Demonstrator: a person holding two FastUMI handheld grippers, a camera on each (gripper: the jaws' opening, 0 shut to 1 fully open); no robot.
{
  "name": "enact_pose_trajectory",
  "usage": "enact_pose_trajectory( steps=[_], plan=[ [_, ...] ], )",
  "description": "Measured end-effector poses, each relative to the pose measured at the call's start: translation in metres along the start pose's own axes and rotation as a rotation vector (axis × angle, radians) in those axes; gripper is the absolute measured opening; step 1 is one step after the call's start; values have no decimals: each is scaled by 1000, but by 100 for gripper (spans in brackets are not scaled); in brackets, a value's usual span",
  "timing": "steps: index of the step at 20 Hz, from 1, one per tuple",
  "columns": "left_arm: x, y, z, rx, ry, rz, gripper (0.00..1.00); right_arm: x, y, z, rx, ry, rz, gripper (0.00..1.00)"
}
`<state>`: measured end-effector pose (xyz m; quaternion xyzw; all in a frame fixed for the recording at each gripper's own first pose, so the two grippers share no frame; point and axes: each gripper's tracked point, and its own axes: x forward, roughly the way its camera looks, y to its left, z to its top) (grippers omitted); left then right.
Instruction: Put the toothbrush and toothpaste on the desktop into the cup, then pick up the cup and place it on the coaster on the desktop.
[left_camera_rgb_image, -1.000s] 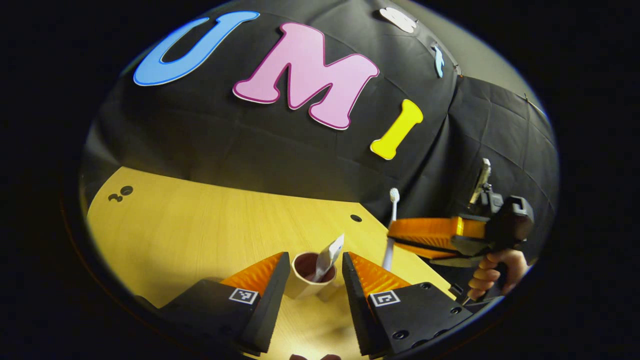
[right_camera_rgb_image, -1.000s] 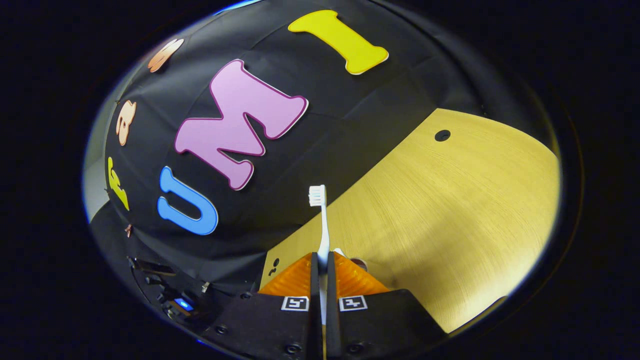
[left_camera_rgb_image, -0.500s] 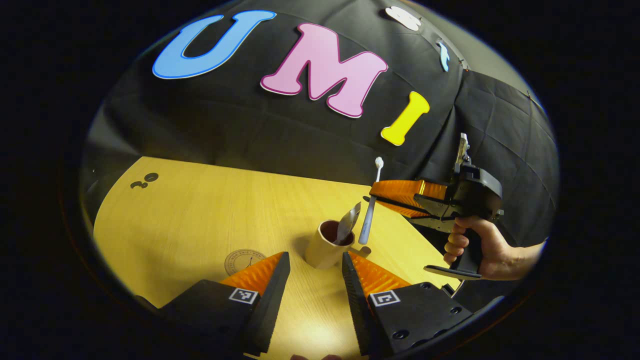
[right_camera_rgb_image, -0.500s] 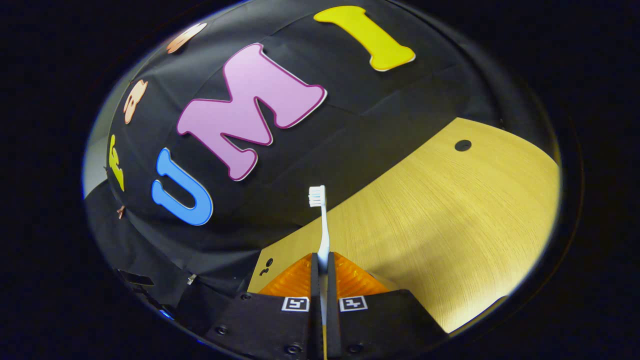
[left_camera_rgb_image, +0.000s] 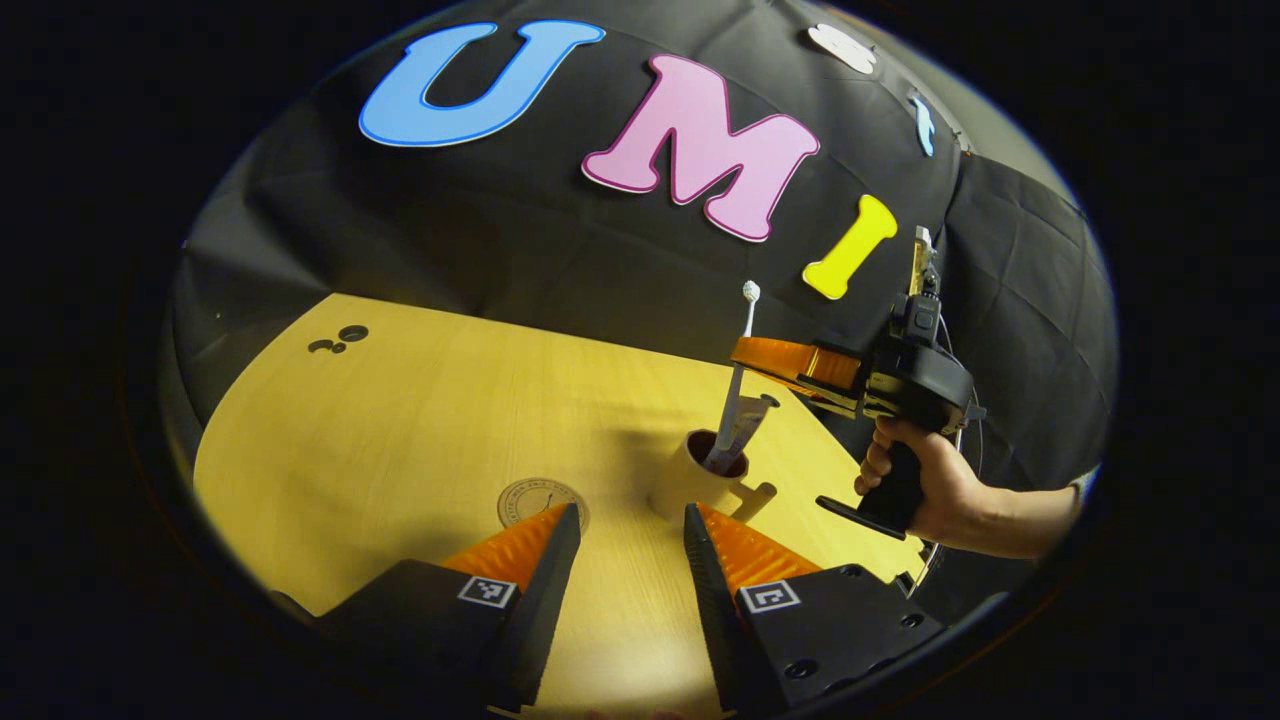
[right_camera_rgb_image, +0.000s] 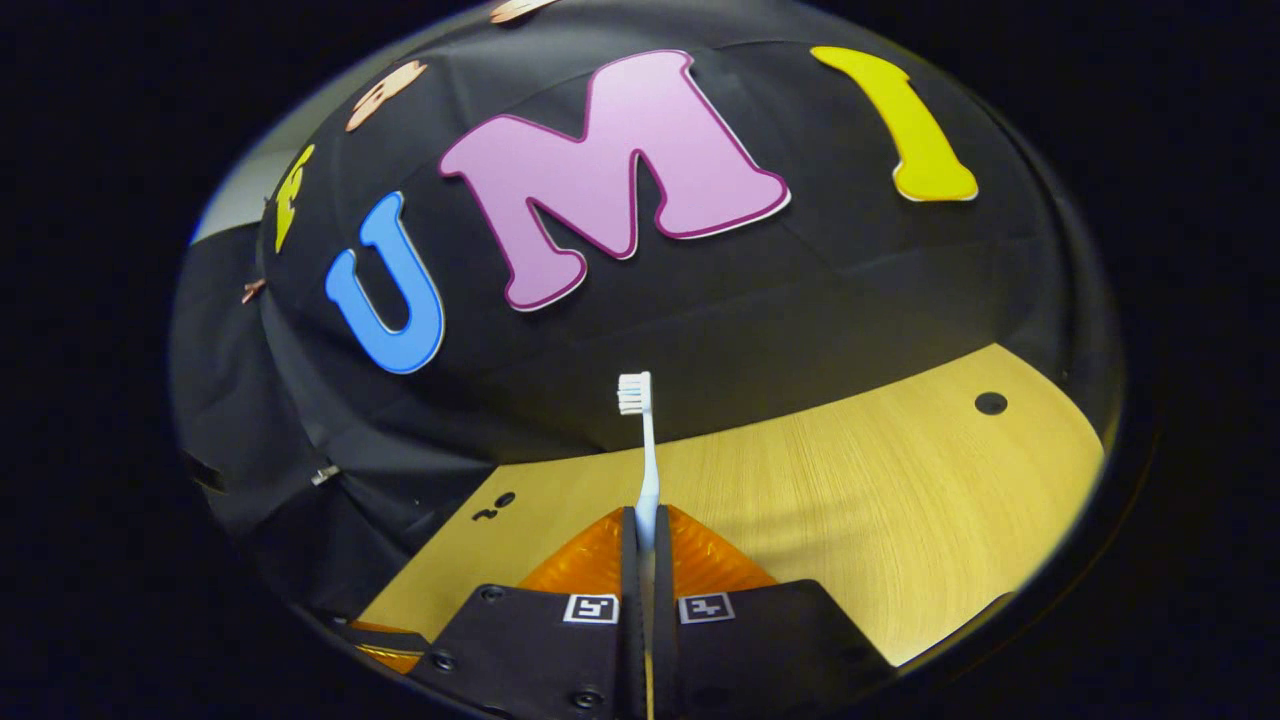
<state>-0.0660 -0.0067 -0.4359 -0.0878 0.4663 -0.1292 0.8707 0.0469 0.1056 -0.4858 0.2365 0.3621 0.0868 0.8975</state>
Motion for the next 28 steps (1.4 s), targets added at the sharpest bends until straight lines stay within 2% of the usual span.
enact_pose_trajectory(
  steps=[4, 7, 28],
  plan=[
    [-7, 8, -11, -27, 12, 23, 67, 2, 4, -15, -131, 9, 27, 7],
    [-9, 11, -16, -33, 19, 37, 66, 4, 1, -23, -178, 20, 21, 7],
    [-9, 20, -17, -61, 11, 67, 66, -19, 5, -27, -194, 65, 8, 13]
  ],
)
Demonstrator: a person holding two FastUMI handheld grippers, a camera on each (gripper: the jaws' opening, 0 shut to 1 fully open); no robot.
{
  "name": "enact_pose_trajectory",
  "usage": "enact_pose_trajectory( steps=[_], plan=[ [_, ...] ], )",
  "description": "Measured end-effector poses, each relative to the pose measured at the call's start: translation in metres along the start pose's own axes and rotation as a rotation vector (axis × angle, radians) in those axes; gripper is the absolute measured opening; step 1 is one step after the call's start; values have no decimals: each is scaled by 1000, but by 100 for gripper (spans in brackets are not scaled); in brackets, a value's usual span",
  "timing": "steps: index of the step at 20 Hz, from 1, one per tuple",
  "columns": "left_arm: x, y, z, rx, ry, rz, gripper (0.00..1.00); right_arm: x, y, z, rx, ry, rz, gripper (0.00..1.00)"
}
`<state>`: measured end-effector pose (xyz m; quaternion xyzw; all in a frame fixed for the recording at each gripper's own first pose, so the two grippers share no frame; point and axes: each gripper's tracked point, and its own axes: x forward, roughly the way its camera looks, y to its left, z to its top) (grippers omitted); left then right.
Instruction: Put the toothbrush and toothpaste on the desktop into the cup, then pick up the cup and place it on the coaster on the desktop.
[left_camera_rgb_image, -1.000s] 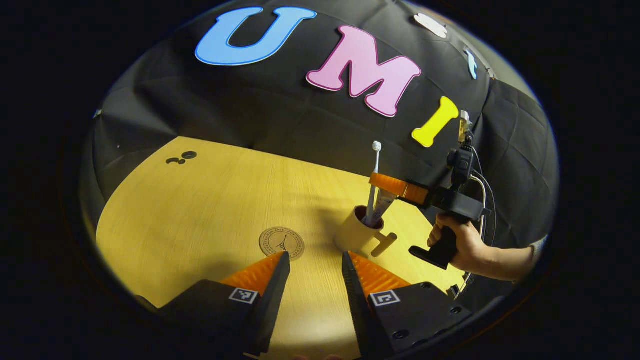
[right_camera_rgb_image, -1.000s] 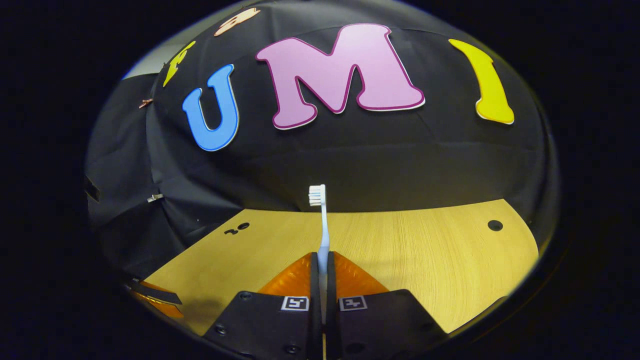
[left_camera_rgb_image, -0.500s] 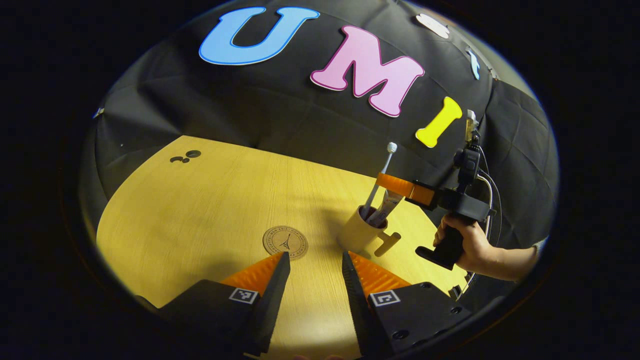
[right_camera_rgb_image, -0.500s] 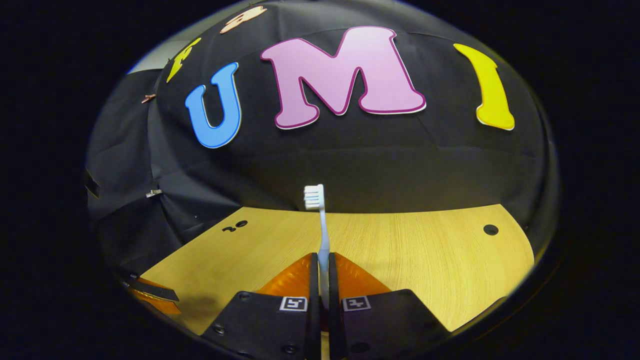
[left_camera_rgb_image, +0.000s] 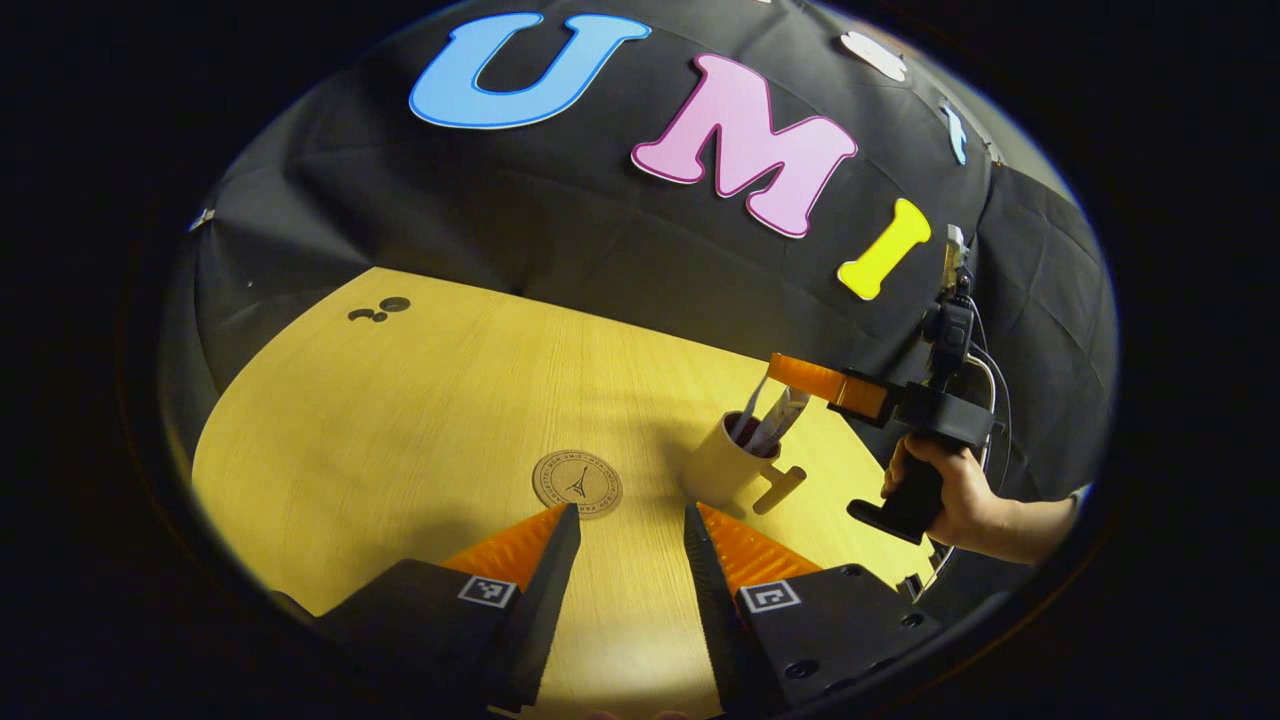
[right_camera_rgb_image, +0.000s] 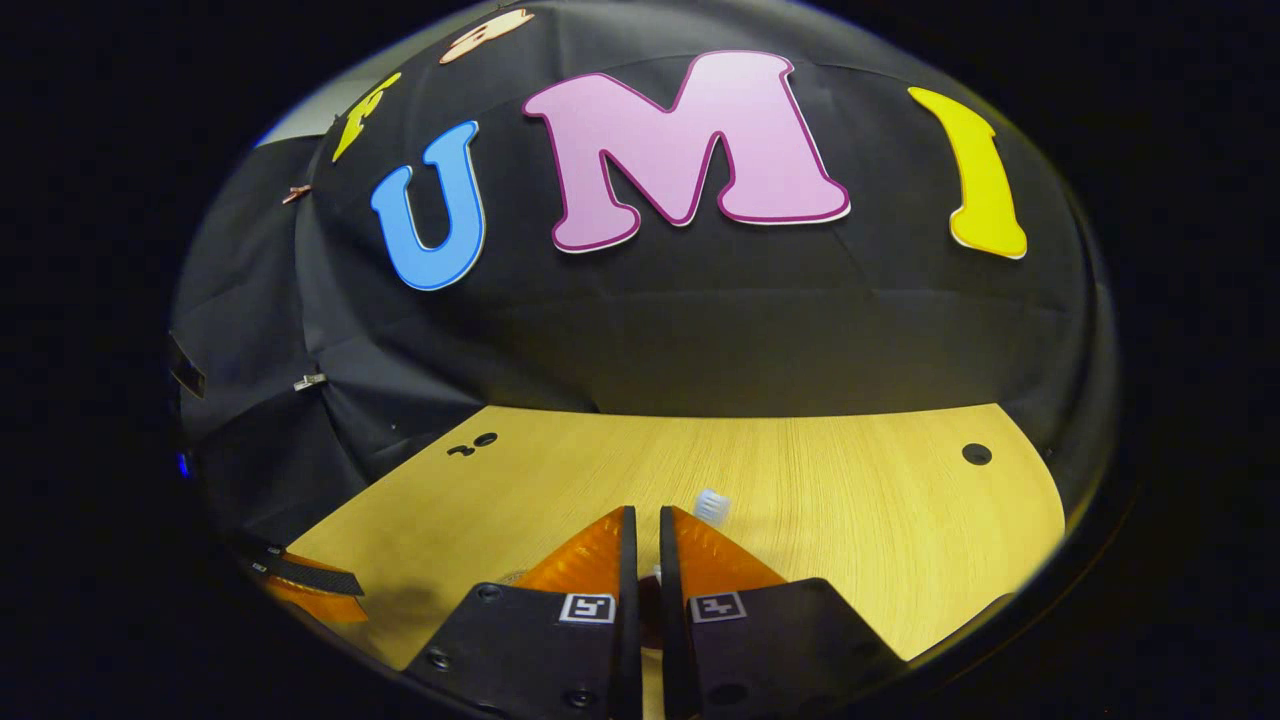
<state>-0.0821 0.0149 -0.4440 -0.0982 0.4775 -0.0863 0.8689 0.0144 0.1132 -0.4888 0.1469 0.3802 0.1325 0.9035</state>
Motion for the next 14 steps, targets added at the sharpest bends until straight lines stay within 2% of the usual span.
enact_pose_trajectory(
  steps=[1, 2, 3, 4, 5, 6, 7, 8, 9, 10, 11, 12, 13, 14],
  plan=[
    [0, 0, 0, -3, 2, -2, 66, -2, -1, 1, 7, 3, -1, 6],
    [0, 0, -1, -4, 3, -3, 66, -7, -2, 4, 18, 1, -2, 17],
    [1, -1, 0, -2, 4, -6, 66, -12, -3, 11, 34, -13, 2, 17],
    [2, -1, 0, -1, 2, -7, 66, -16, -1, 19, 57, -29, 10, 7],
    [2, -2, 0, 0, 1, -10, 66, -23, -4, 25, 79, -39, 11, 22],
    [2, -2, 0, -1, -1, -14, 66, -30, -7, 30, 96, -48, 8, 14],
    [1, -2, 0, -1, -1, -16, 67, -36, -12, 33, 99, -46, 2, 28],
    [1, -2, -1, -2, -2, -18, 67, -43, -16, 33, 83, -33, -9, 17],
    [1, -2, 0, -2, -3, -22, 67, -50, -21, 33, 56, -19, -21, 17],
    [1, -2, 1, -4, -6, -24, 67, -57, -25, 30, 30, -2, -31, 28],
    [1, -2, 1, -7, -8, -27, 66, -63, -29, 27, 15, 17, -35, 28],
    [2, -2, 1, -10, -11, -29, 67, -69, -32, 24, 4, 39, -38, 20],
    [1, -1, 2, -13, -14, -33, 67, -73, -34, 20, -10, 61, -39, 35],
    [-1, 0, 2, -16, -19, -36, 67, -78, -36, 15, -22, 91, -36, 37]
  ],
)
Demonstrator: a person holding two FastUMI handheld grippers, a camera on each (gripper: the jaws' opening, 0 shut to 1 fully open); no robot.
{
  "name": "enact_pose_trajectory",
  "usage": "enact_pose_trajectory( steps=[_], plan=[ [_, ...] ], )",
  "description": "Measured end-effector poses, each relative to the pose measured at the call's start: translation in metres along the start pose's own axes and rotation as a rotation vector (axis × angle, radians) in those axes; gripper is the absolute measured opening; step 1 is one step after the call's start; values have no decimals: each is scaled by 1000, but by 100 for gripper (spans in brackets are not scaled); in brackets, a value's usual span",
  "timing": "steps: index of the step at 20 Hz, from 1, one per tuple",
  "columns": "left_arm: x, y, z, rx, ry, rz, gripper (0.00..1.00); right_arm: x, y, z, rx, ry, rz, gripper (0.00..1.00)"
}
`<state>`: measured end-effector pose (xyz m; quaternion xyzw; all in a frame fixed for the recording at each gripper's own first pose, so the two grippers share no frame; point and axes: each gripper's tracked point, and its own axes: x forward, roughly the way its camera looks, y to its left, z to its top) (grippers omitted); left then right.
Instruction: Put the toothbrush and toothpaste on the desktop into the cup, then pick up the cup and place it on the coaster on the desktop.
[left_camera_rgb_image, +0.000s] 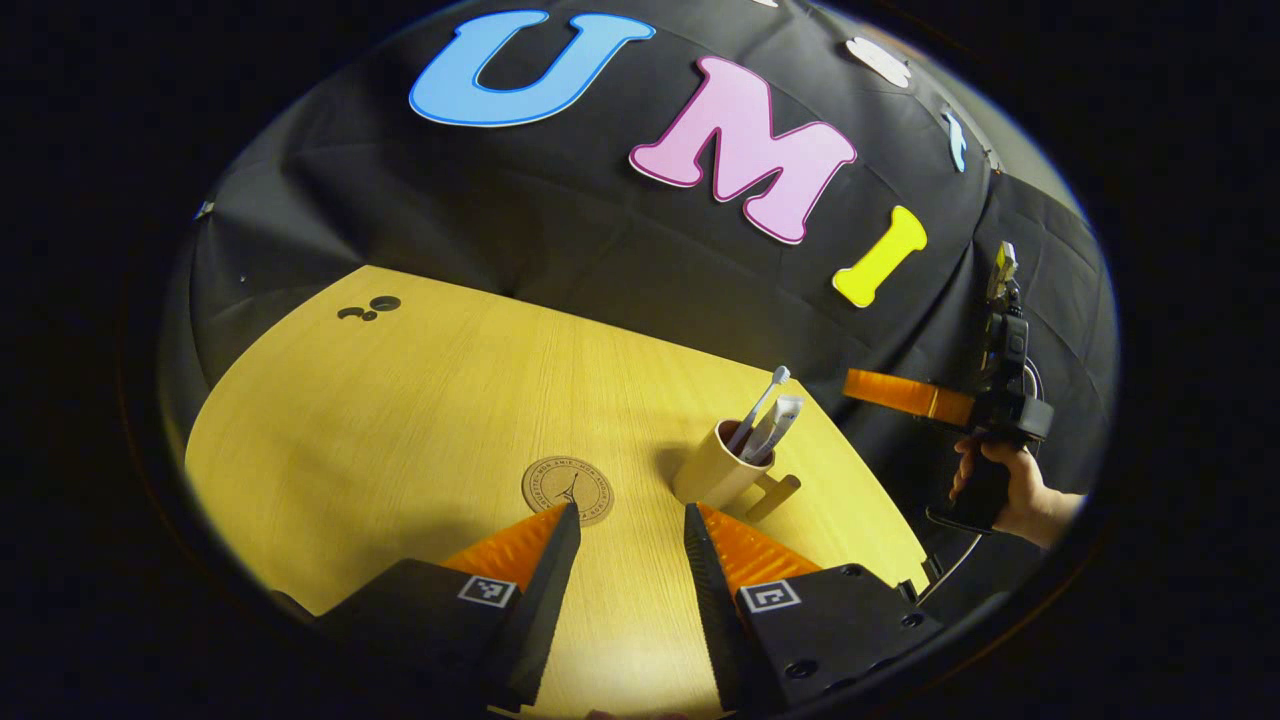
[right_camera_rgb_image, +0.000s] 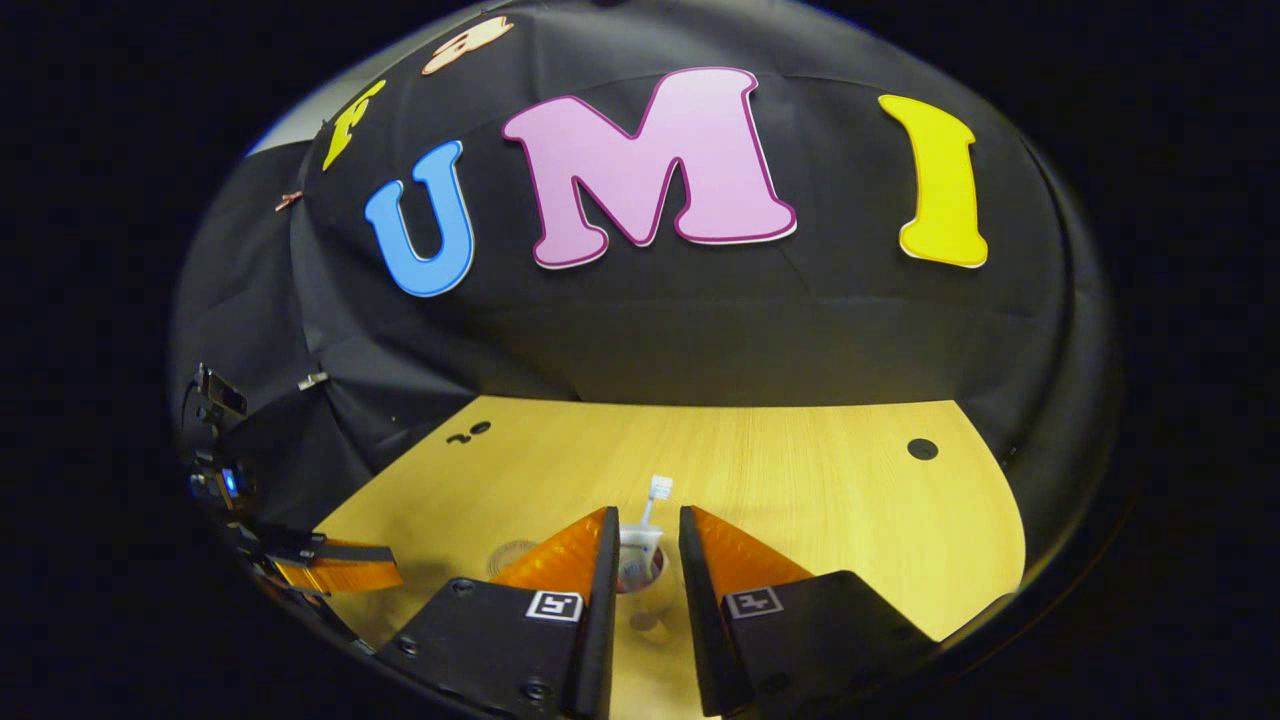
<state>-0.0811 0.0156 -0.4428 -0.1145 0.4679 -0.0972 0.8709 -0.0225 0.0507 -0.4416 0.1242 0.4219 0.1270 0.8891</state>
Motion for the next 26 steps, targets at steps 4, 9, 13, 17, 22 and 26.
enact_pose_trajectory(
  steps=[4, 9, 13, 17, 22, 26],
  plan=[
    [2, 5, 2, 2, -4, 8, 66, -7, -5, -20, -34, 113, -4, 43],
    [0, 13, -1, 12, 7, 13, 66, -3, -3, -58, -62, 303, 10, 36],
    [-3, 18, -4, 18, 9, 16, 66, 4, 1, -85, -58, 428, 21, 53],
    [-4, 20, -10, 14, 19, 19, 66, 13, 6, -111, -77, 547, 52, 56],
    [-8, 27, -11, 4, 18, 31, 66, 31, 6, -132, -95, 628, 40, 56],
    [-10, 34, -13, -12, 21, 45, 66, 46, 8, -148, -139, 683, 36, 56]
  ],
)
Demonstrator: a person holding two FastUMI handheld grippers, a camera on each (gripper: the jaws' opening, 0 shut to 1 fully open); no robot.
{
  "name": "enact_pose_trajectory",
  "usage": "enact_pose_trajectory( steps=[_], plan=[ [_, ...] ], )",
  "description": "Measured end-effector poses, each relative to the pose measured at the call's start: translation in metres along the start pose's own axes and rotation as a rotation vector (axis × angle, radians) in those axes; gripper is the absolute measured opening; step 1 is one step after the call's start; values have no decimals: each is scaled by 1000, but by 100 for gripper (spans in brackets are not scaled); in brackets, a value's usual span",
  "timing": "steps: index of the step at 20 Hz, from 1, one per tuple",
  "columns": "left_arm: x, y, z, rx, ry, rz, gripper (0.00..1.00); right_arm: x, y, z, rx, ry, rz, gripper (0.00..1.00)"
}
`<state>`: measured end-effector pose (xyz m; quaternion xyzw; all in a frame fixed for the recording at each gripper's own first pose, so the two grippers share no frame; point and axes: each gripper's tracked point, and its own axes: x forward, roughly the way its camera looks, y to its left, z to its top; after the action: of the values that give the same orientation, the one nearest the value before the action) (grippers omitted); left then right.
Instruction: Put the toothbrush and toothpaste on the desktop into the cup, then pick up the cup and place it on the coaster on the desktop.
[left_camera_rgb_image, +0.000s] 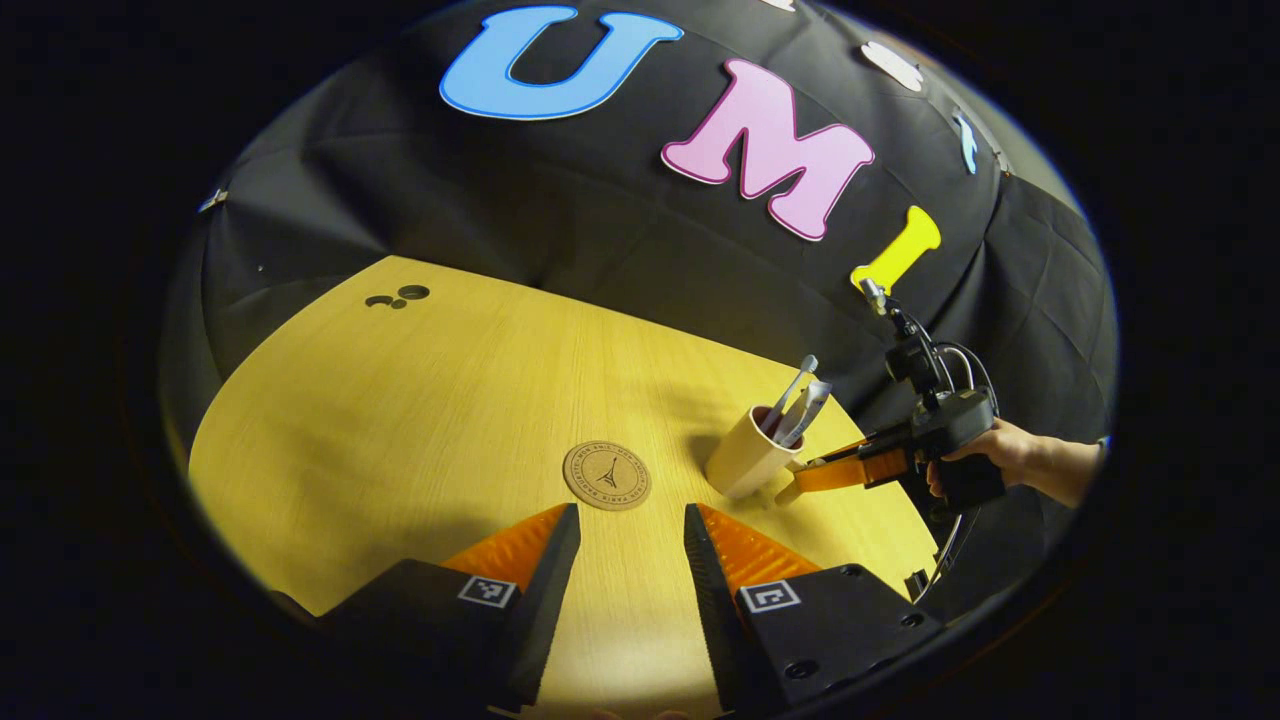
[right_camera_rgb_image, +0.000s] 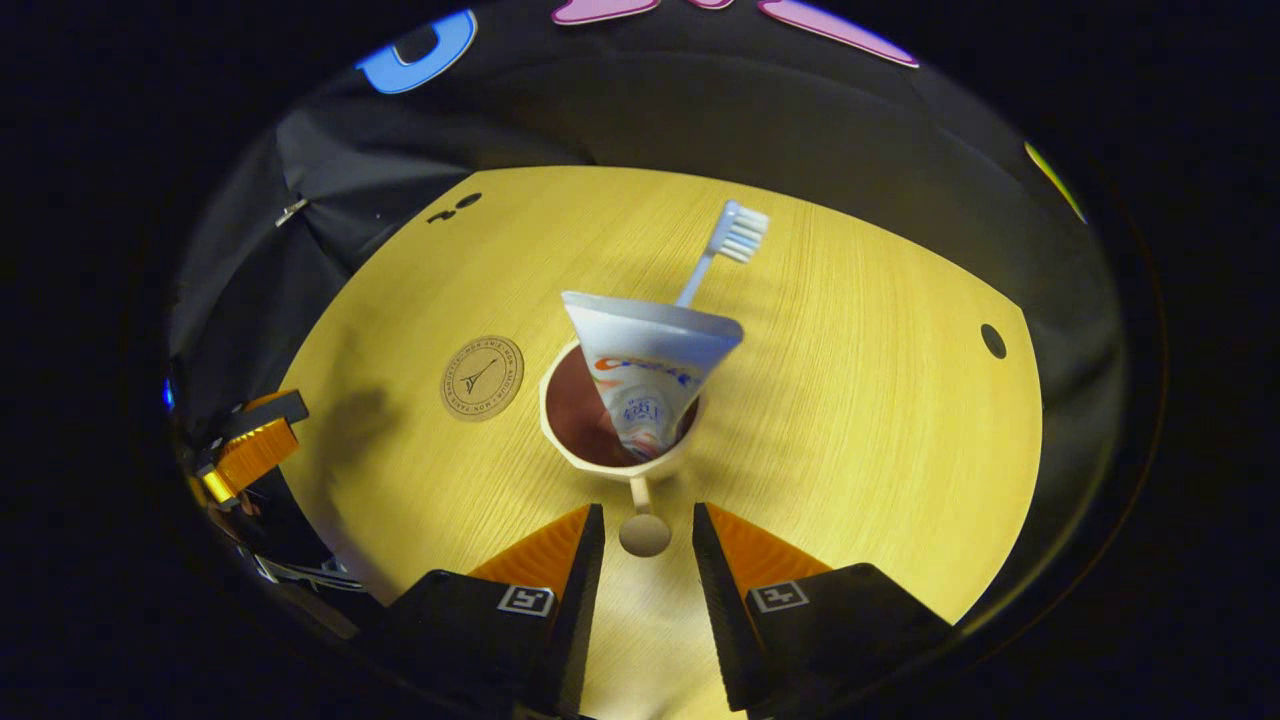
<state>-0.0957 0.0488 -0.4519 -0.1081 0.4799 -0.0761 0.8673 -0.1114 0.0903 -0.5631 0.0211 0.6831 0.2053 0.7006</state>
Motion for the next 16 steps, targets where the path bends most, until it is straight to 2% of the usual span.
enact_pose_trajectory(
  steps=[4, 16],
  plan=[
    [-1, 7, -1, -7, 5, 12, 66, 16, 2, -1, -53, 49, -19, 55],
    [1, 22, -1, -37, 11, 37, 67, 50, 0, -8, -89, 161, -59, 56]
  ],
)
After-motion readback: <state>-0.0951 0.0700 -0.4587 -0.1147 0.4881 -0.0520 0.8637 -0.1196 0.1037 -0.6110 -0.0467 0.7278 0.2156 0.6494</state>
